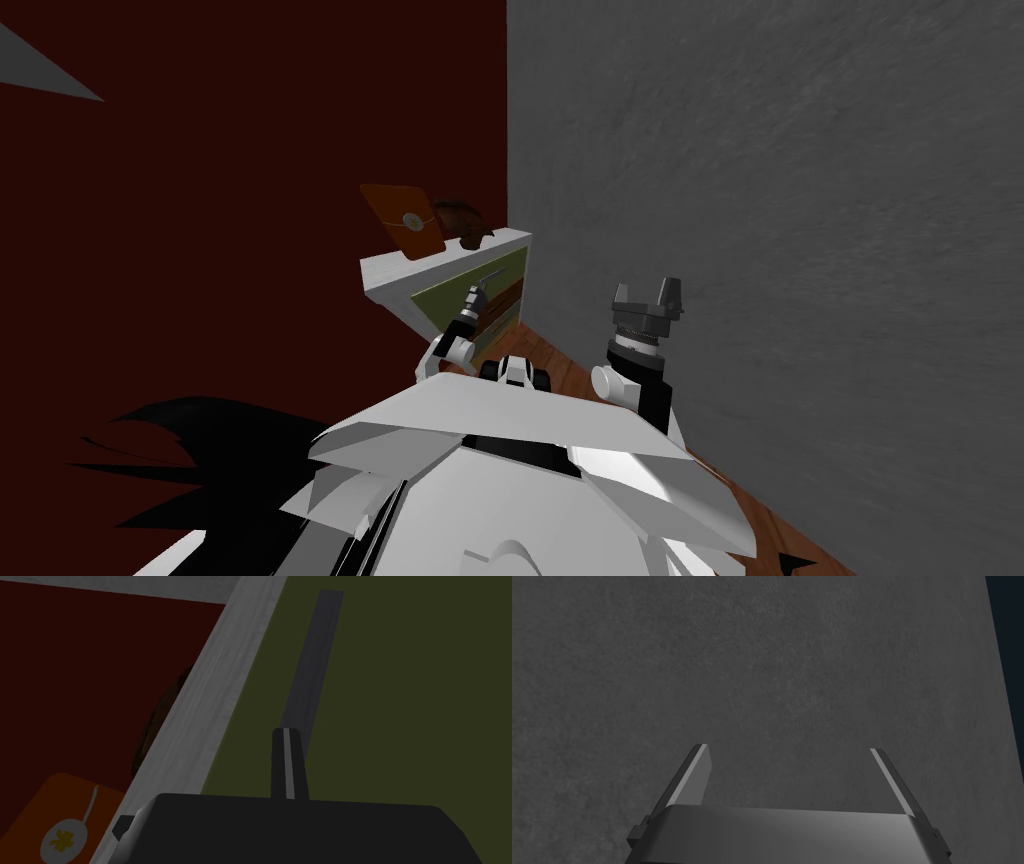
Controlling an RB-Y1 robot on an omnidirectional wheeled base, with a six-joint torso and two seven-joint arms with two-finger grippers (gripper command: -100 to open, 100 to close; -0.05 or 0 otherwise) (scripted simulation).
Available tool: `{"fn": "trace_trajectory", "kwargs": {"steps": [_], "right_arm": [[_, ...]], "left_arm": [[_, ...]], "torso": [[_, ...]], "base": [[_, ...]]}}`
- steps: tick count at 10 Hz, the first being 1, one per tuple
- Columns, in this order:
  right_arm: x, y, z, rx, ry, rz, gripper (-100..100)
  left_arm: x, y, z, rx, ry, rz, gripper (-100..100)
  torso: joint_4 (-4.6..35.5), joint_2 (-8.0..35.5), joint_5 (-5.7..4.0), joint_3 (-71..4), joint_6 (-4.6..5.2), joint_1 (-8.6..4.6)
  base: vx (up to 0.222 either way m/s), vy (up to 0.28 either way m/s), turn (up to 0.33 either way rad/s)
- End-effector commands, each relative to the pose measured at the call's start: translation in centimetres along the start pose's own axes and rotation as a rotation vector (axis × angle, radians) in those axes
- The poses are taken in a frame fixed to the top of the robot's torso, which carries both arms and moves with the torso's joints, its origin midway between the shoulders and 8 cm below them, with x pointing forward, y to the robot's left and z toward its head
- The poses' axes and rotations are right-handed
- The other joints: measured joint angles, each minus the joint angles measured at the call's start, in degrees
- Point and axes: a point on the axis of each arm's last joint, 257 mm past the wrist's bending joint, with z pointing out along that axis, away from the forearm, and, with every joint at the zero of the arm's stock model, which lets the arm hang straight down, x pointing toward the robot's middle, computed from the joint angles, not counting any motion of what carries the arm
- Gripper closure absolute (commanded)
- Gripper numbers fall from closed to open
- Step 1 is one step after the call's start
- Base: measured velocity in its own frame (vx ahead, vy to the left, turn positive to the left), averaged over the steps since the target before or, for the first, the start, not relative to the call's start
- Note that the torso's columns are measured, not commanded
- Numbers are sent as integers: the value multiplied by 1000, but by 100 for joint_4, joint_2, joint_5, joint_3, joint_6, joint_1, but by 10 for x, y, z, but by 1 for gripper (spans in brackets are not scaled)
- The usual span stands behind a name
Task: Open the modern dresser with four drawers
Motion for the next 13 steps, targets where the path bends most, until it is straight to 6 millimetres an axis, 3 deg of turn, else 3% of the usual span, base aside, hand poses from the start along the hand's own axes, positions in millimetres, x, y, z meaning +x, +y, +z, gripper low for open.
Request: {"fn": "trace_trajectory", "kwargs": {"steps": [1, 3, 4, 5, 8, 12, 13], "right_arm": [[0, 0, 0, 0, 0, 0, 0], [0, 0, 0, 0, 0, 0, 0], [0, 0, 0, 0, 0, 0, 0], [0, 0, 0, 0, 0, -1, 0], [0, 0, 0, 0, 0, -1, 0], [0, 0, 0, 0, 0, 0, 0], [0, 0, 0, 0, 0, 0, 0]], "left_arm": [[3, -2, -2, -3, 1, -3, 100], [4, -3, -2, -3, 1, -3, 100], [2, 1, -1, -8, 1, -1, -100], [1, 3, -1, -9, 1, -1, -100], [-2, 9, 0, -15, 0, 2, -100], [-2, -1, 0, -12, -2, -4, -100], [-2, 6, 0, -14, 0, 1, 100]], "torso": [[3, 3, -8, 1, 2, -11], [5, 4, 1, 3, 1, 17], [1, -13, 9, -7, 0, 52], [-4, -27, 22, -16, -1, 94], [3, -3, 5, -2, 1, 32], [-2, -21, -4, -13, 2, 1], [3, 5, 1, 1, 1, 17]], "base": [[-100, -151, 10], [-67, -134, 5], [20, 71, -8], [30, 144, -12], [58, 166, -7], [82, 27, -3], [-73, -6, 5]]}}
